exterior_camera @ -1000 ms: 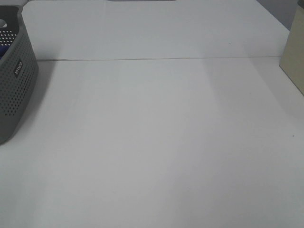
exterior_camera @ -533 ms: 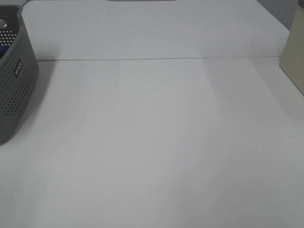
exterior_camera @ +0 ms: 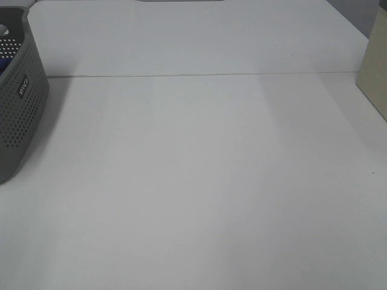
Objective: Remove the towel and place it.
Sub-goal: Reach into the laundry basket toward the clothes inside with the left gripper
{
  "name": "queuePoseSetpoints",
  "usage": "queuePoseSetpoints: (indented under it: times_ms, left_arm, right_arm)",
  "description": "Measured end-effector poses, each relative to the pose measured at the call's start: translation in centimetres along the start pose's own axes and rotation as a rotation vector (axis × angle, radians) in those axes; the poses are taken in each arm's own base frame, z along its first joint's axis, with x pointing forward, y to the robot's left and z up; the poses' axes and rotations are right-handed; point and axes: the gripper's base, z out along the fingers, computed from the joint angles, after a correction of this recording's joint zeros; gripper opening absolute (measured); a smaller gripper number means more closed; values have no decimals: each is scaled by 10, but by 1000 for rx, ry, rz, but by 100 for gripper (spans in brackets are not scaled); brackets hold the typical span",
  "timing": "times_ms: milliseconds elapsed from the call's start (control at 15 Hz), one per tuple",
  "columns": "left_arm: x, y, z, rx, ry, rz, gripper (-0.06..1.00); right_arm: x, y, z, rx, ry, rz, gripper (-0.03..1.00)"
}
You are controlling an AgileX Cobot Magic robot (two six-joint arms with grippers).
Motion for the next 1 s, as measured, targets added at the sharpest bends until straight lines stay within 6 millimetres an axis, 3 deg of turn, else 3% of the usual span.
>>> queuePoseSetpoints:
  times_ms: [1000]
  left_arm:
    - [0, 0, 0, 0, 0, 0, 99]
  right_arm:
    - [0, 0, 0, 0, 0, 0, 76]
